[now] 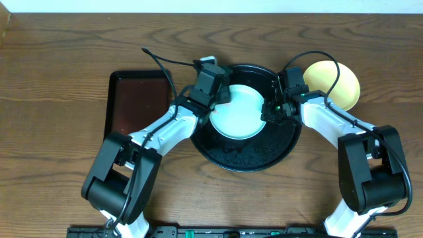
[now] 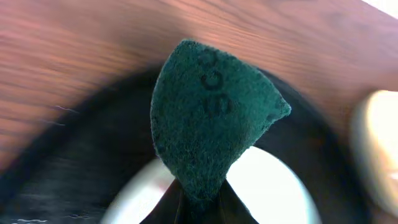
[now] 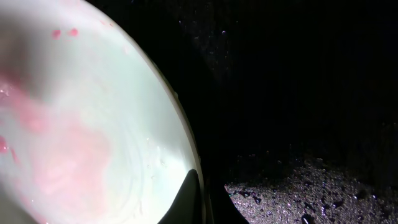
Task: Clean dirty plates on tray and stack at the side
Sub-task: 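Scrub the green plate with the sponge while the right gripper holds it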
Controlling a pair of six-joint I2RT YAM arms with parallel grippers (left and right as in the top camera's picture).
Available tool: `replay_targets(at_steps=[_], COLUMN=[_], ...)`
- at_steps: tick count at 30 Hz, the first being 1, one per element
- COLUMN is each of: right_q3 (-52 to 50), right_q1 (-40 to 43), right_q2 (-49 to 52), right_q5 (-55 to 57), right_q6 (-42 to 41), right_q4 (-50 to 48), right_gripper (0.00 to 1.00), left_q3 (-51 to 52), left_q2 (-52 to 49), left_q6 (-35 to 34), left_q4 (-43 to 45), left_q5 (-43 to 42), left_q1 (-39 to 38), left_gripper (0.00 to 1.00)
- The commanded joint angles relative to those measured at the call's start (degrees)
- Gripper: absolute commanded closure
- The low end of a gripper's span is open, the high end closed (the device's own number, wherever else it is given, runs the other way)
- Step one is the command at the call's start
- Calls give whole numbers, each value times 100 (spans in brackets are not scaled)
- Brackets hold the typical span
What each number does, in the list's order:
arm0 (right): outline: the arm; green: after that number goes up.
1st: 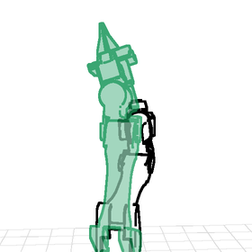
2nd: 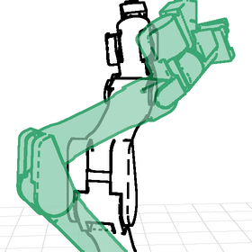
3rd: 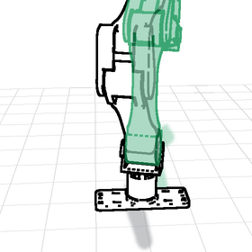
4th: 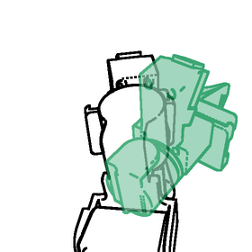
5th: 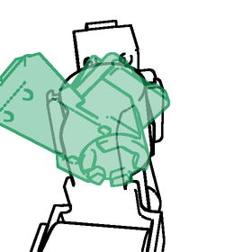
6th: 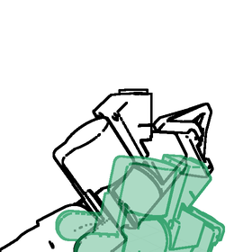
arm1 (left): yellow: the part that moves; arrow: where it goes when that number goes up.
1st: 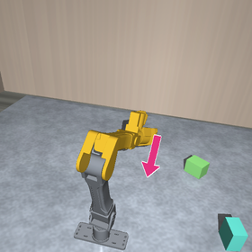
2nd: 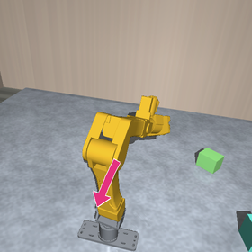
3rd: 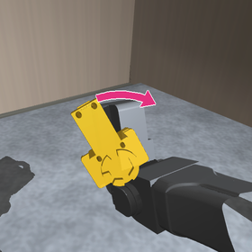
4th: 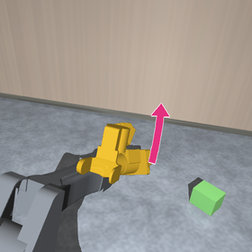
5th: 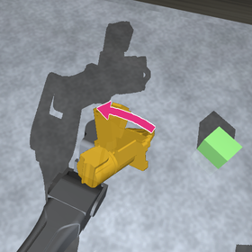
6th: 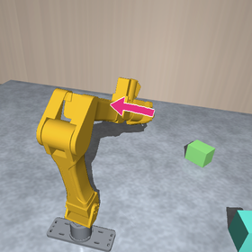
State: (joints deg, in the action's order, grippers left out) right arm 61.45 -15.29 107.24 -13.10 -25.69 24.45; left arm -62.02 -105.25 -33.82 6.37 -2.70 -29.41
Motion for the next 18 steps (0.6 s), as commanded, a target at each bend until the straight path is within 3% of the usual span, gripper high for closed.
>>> replay_targets(at_steps=[1, 18], right_q3=[-17, -17], right_q1=[61, 61], right_q2=[57, 57], right_q5=[380, 378], right_q6=[-173, -299], right_q4=[83, 46], right_gripper=[99, 99], left_q3=[28, 28], left_q2=[48, -1025], left_q6=[-767, -1257], left_q4=[229, 728], left_q5=[-1036, -1036], left_q1=[-164, -393], left_gripper=[92, 92])
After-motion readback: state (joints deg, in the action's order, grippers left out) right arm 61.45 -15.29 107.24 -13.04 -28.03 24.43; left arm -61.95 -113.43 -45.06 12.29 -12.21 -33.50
